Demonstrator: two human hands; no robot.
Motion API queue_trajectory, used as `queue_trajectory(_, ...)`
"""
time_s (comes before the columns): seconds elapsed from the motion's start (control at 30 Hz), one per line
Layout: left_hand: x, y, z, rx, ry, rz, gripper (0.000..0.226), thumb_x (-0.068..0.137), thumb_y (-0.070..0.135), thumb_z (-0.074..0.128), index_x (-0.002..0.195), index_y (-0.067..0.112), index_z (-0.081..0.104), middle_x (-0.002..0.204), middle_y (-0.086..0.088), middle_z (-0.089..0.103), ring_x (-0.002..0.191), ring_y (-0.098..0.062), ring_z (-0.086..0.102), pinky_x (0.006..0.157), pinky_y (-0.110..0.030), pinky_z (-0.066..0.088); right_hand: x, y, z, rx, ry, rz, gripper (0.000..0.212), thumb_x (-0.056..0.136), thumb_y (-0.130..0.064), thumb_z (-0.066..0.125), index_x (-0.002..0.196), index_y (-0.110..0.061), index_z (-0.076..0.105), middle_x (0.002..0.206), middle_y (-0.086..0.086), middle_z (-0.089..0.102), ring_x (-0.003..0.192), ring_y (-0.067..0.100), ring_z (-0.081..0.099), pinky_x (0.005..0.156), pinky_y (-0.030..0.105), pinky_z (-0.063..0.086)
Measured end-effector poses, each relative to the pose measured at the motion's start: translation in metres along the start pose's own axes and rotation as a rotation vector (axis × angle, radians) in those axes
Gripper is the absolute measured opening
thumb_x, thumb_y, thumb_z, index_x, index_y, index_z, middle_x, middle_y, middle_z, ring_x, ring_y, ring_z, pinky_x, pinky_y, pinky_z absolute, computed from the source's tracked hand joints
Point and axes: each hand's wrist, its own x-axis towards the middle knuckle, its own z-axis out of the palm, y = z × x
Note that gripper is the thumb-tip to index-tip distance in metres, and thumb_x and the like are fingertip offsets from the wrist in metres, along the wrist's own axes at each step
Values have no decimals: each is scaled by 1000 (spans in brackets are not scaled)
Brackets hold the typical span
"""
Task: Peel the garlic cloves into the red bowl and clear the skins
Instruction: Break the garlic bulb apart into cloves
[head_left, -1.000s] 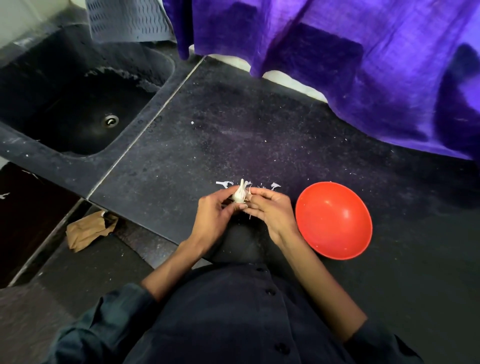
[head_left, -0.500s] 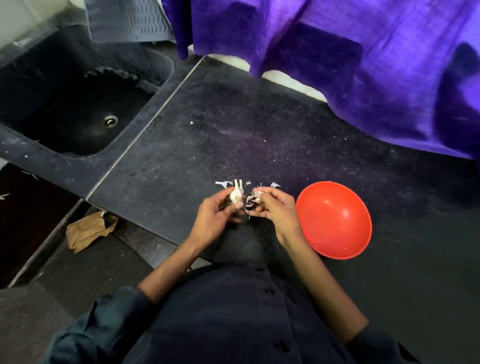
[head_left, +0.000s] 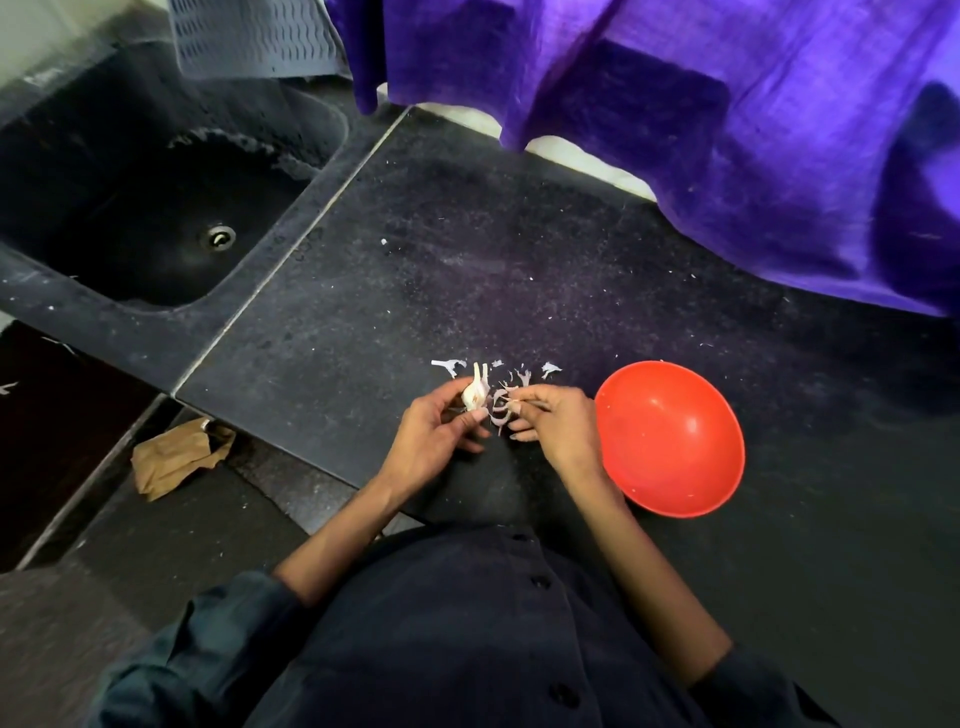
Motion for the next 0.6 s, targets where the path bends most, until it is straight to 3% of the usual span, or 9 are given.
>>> queue_trajectory(0.17,1,-1,-1,15,28,-17,35,92,0,59,126,7,56,101,-20,66,69,-14,65,62,-28,59,2,3,-2,-113,77,-62,13,85,-2,70,86,-15,72,77,3,72,64,17,71,60,39,61)
queue_trajectory(0.27,1,-1,-1,13,25,-11,33,92,0,59,123,11,56,102,-21,66,69,-15,66,63,-30,59,4,7,-2,-205,107,-128,13,84,-6,72,90,-17,76,83,2,72,67,18,71,61,44,60)
queue_trajectory(0.4,-1,2,1,-21,24,4,29,92,0,58,116,17,58,100,-12,67,69,-16,65,62,-31,58,2,3,-5,-380,150,-224,25,85,-6,68,106,-17,75,102,4,72,86,23,69,80,43,56)
queue_trajectory(0.53,-3,3,0,-7,25,31,29,92,-1,58,107,24,57,93,-7,68,74,-23,66,63,-32,59,-6,-14,-1,-12,5,-115,17,89,-9,66,102,-17,74,91,4,74,71,11,70,67,31,59)
queue_trajectory(0.6,-4,3,-1,36,13,58,32,91,-1,60,109,26,60,91,-7,70,78,-23,69,65,-31,59,-10,-20,4,165,-80,-52,17,90,-7,64,101,-17,73,88,5,74,71,10,70,67,26,58)
